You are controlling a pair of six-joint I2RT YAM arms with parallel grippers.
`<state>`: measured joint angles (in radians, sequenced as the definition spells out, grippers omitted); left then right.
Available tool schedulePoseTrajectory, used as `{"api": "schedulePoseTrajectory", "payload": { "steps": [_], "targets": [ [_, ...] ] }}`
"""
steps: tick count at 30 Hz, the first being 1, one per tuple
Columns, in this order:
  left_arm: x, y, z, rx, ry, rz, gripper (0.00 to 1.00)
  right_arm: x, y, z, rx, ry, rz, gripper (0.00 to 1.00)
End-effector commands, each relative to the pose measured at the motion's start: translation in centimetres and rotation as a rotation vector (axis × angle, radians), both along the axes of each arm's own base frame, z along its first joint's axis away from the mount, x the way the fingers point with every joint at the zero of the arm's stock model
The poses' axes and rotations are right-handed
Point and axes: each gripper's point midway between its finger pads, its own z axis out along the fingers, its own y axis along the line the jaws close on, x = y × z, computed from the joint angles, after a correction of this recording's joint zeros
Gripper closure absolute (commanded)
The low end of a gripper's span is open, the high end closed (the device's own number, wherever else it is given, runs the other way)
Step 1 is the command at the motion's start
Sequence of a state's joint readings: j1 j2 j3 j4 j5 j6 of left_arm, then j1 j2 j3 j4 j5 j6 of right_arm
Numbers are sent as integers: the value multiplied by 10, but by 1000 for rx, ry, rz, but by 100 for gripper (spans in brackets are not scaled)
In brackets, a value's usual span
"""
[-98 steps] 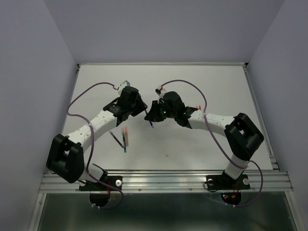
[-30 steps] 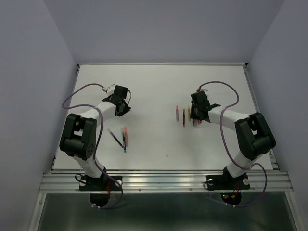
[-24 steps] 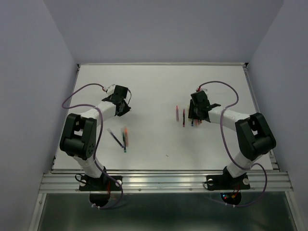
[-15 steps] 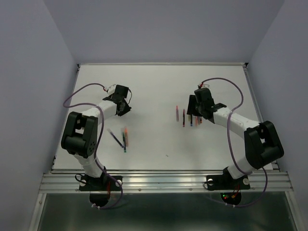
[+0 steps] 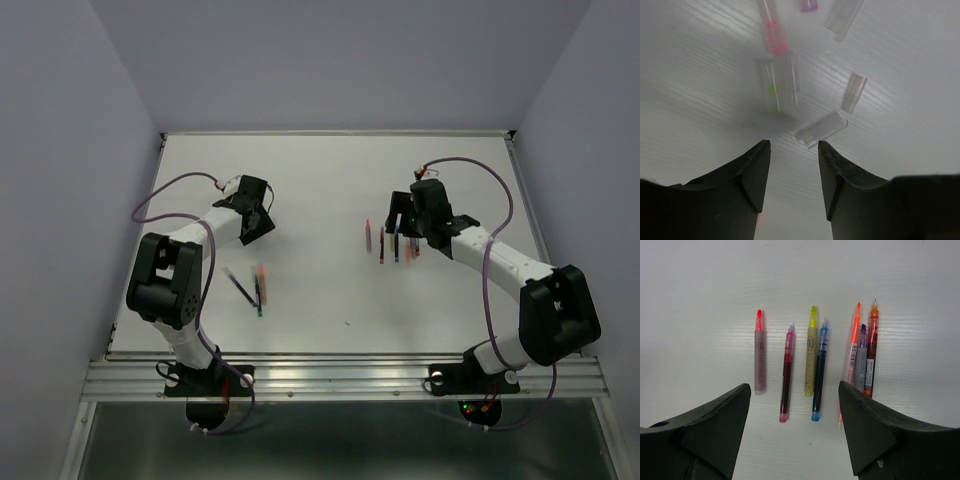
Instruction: Open the pen caps
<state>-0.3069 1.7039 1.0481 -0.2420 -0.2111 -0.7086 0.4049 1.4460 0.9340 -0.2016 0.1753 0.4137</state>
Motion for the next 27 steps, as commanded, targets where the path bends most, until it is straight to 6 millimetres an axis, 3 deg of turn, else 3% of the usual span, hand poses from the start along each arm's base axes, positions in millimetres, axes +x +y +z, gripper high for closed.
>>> {"api": "schedulePoseTrajectory", "payload": {
  "steps": [1,5,8,11,18,23,27],
  "targets": [
    [1,-1,35,-13,-66,-18,45,3,1,18,18,-49,18,22],
    [-12,-8,43,-47,-68,-69,35,1,3,18,22,-49,31,0],
    [-30,-10,41,-34,-48,-95,14,0,2,18,22,-50,32,0],
    [-48,-11,36,-31,-21,-102,7,-2,1,21,22,-58,34,0],
    [-69,-24,31,-50,5,-135,2,-5,-3,16,6,-52,30,0],
    [-72,-36,27,-57,17,-169,2,-6,-4,15,0,-51,31,0],
    [-76,-34,17,-44,55,-159,6,-6,-6,15,-9,-54,24,0]
  ]
}}
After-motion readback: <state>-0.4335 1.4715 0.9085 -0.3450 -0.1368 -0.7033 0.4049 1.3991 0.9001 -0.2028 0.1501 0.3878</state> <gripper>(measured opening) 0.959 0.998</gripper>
